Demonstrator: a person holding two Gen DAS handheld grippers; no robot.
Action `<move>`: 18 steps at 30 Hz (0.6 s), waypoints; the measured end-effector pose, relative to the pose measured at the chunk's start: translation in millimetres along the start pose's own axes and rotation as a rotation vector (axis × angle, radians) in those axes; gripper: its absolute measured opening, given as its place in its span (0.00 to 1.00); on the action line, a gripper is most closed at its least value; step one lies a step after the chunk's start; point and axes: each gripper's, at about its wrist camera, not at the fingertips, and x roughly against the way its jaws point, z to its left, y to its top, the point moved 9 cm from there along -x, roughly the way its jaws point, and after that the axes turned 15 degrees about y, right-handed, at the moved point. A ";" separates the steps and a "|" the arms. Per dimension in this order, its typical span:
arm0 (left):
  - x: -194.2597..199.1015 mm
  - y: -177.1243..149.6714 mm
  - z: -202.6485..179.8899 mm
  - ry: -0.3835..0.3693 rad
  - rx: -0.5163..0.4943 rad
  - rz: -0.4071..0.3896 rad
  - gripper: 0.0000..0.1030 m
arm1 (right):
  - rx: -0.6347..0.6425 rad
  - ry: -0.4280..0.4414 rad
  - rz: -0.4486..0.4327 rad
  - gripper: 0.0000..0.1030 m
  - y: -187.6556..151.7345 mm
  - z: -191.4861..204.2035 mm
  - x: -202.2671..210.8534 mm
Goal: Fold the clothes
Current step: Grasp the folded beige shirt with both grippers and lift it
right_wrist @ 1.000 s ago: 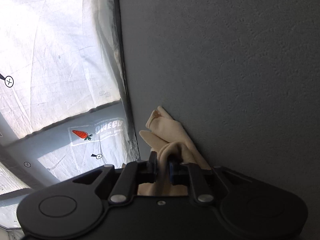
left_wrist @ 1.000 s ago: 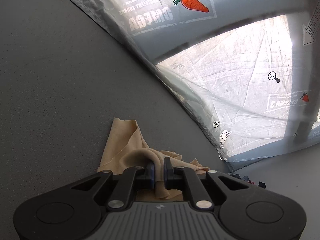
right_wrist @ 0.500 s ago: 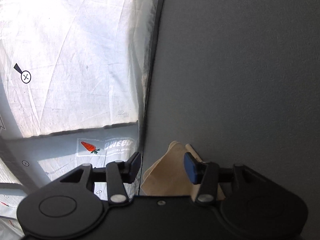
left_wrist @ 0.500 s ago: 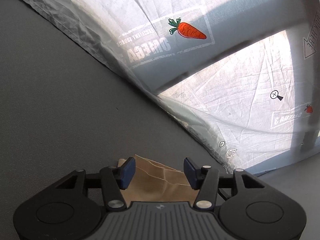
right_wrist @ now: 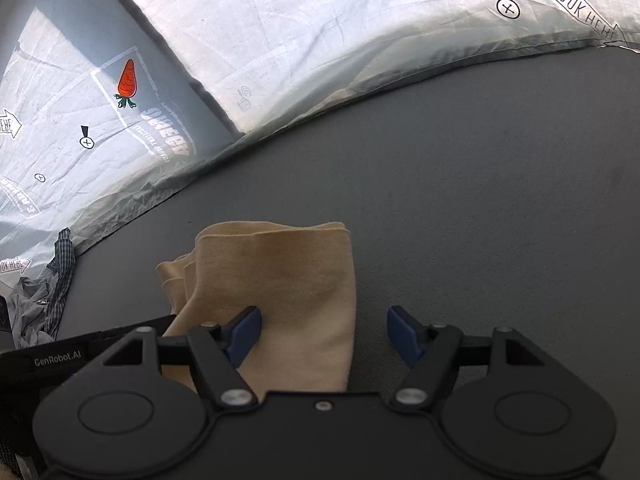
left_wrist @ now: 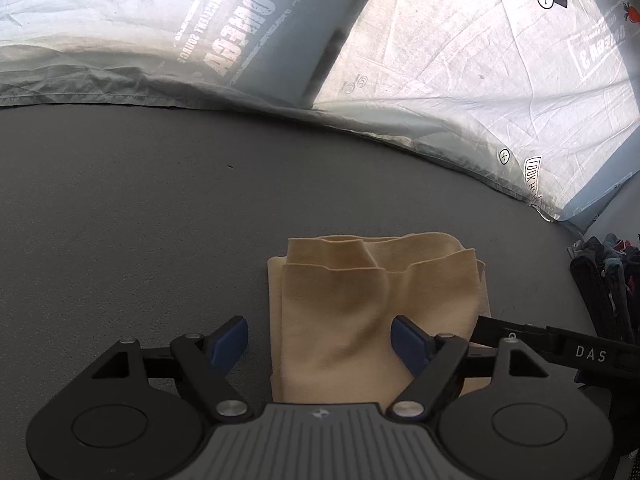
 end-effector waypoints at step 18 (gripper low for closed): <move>-1.8 -1.5 -7.3 -0.068 0.012 -0.080 0.19 | 0.227 -0.025 0.136 0.33 -3.1 44.9 -39.1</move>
